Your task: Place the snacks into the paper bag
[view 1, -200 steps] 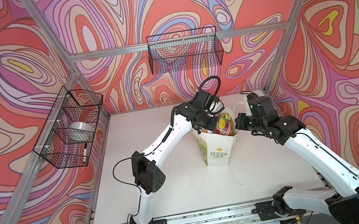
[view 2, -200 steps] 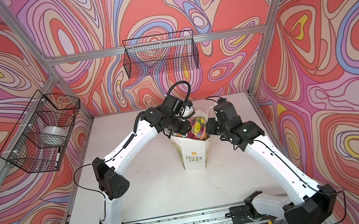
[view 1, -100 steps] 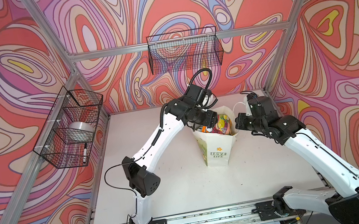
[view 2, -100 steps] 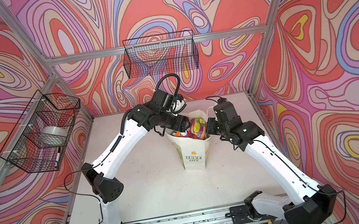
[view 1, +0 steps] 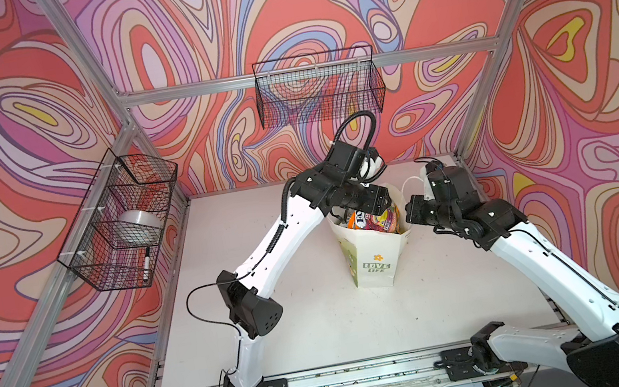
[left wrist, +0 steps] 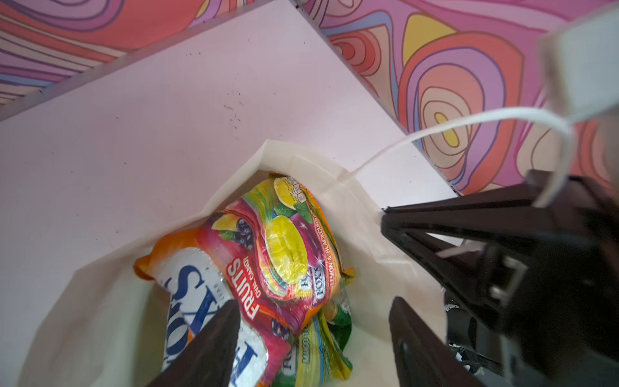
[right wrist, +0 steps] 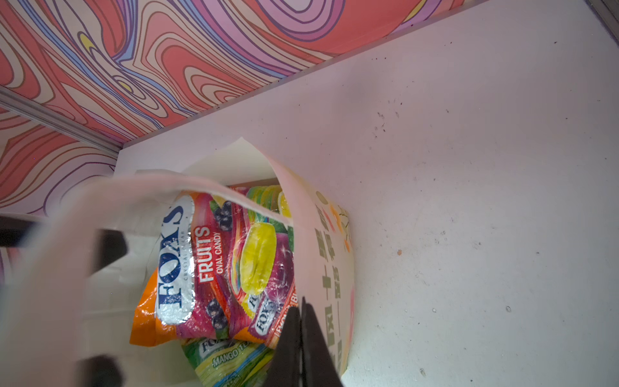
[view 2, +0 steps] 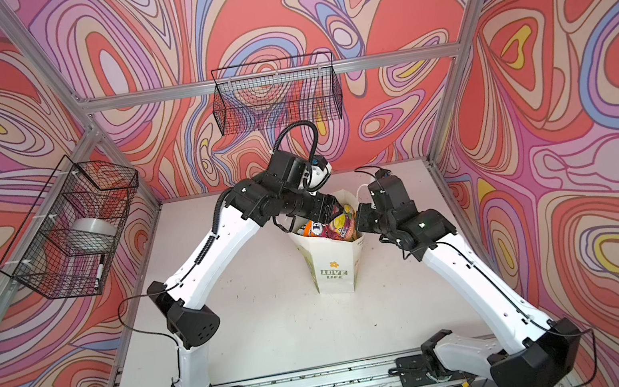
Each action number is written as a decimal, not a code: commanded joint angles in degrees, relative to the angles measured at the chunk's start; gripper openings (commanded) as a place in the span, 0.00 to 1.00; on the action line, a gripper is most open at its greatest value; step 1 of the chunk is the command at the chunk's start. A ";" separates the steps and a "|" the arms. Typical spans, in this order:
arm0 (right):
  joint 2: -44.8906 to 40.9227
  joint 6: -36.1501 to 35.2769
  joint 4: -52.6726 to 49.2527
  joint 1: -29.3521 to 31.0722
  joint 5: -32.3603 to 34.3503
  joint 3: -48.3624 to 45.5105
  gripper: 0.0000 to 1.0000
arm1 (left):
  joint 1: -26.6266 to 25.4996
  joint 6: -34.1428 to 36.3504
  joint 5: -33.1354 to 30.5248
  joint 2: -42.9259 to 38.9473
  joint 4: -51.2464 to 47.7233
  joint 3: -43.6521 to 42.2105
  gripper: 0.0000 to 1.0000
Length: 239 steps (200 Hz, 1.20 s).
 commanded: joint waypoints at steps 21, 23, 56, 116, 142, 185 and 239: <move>-1.20 0.42 0.69 0.38 -0.32 -0.13 0.00 | 0.06 -0.61 -1.74 4.55 -1.99 0.75 0.72; -1.20 0.43 0.70 0.39 -0.28 -0.13 0.00 | 0.03 -0.59 -1.94 4.78 -2.07 0.75 0.72; -1.24 0.30 0.60 0.39 -0.10 -0.21 0.00 | 0.12 -0.50 -4.08 7.85 -3.05 0.31 0.73; -1.02 0.10 0.65 0.38 0.59 -0.25 0.00 | 0.08 -3.98 4.54 2.75 -3.00 4.98 0.77; -0.75 0.20 0.88 0.39 0.64 -0.25 0.00 | 0.08 -6.89 8.35 -8.05 3.48 0.73 0.87; -0.67 -0.05 0.94 0.39 0.74 0.05 0.00 | 0.35 -5.71 -4.66 -25.79 8.05 -15.11 0.99; 0.86 -0.35 1.57 0.38 -0.14 0.88 0.07 | 3.99 -5.51 -18.85 -33.64 8.75 -31.05 1.00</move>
